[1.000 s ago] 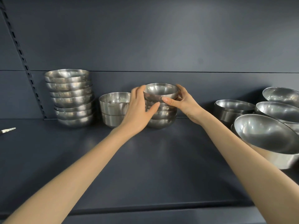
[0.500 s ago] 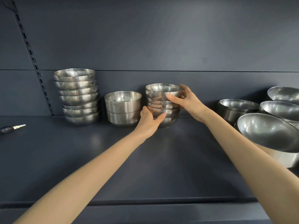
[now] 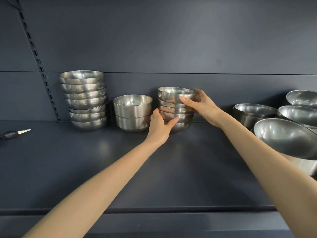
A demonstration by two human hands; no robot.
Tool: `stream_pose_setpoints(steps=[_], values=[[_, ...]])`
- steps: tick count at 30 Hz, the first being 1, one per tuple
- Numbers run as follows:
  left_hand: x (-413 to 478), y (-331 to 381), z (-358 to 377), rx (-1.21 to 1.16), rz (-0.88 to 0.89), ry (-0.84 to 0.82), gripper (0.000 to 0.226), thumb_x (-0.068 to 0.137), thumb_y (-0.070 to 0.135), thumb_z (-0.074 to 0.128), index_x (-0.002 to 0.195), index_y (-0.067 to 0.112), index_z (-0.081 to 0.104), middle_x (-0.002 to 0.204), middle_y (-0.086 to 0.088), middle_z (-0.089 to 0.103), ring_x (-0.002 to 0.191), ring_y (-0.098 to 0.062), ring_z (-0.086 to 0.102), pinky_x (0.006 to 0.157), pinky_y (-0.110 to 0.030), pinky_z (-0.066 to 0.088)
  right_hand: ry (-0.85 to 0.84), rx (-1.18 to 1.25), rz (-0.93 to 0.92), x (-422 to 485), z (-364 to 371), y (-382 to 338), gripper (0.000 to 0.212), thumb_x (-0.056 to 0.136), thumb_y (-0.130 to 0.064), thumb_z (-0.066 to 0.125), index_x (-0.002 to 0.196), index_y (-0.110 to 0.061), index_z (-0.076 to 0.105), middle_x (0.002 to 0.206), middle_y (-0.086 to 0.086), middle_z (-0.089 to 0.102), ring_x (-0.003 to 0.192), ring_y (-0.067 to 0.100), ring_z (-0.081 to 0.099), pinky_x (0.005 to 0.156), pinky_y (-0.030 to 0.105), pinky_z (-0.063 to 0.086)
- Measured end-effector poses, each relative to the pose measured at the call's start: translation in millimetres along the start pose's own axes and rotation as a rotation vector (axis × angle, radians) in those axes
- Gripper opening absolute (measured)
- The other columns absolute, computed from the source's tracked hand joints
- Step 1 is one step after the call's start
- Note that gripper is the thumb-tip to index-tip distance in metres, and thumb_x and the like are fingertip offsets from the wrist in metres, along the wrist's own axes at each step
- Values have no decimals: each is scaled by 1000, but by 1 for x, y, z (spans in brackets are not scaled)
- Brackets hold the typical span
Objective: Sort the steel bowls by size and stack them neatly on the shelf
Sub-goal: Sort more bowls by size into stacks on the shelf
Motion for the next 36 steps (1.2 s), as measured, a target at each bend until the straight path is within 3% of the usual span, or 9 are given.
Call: stream_pose_setpoints(steps=[5,9,12,17,20,23,25,29,36], values=[[2,0,1,5,16,-35,75,87,39,67,143,3,30,138,-12,44,123,-25,49,105,-33,40,-5,-4,9,-2,0,1,121,51,-63,79,149,-20,21,133,3,52,121,20,54,107,42,42],[2,14,-5,65,101,-16,87,91,41,61,152,3,11,156,-10,20,143,-23,25,116,-33,24,-6,1,24,-5,0,0,118,53,-64,82,147,-20,26,134,0,53,122,18,54,107,41,42],[13,24,-8,45,136,5,77,90,42,62,145,1,29,145,-12,40,132,-24,41,111,-35,35,-11,-19,31,-4,-2,5,107,48,-69,82,136,-20,43,129,-4,59,119,15,57,105,40,45],[24,28,-13,54,116,51,43,89,35,66,116,5,51,116,-6,62,93,-13,60,80,-16,42,45,-86,18,-4,-8,10,105,46,-72,79,130,-17,50,129,-5,59,123,14,53,108,38,41],[27,30,-13,38,90,11,43,91,38,63,118,6,51,115,-5,65,98,-16,65,87,-25,48,53,-141,35,-7,-5,2,89,65,-61,77,133,-13,46,128,-5,58,118,11,54,104,31,44],[23,35,-16,118,72,-51,63,96,44,52,138,0,36,133,-5,54,118,-19,55,87,-17,41,17,-219,52,-14,-2,-2,69,83,-46,68,136,-12,41,124,-10,54,116,7,51,87,15,42],[15,43,-22,178,128,-67,71,98,42,48,148,-1,22,145,-7,42,128,-20,47,91,-11,39,1,-326,40,-22,-4,-7,73,86,-47,63,143,-12,32,135,-6,46,131,13,42,95,18,33],[-13,63,-42,476,313,-67,70,101,42,39,153,7,8,162,-5,7,146,-17,17,115,-29,17,-25,-718,39,-42,-11,-16,90,91,-55,49,152,-5,6,160,7,12,147,22,10,116,32,16],[-39,58,-72,971,371,-71,72,95,62,26,151,18,24,160,0,18,148,-19,8,117,-40,10,13,-1237,-69,-82,-25,-28,86,87,-70,36,150,-14,22,157,3,23,146,20,17,118,49,14]])
Point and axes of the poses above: each hand's wrist, its own x-axis towards the middle knuckle, its own z-axis out of the palm, y = z × x, the point moved 4 cm from there along x, towards the middle knuckle
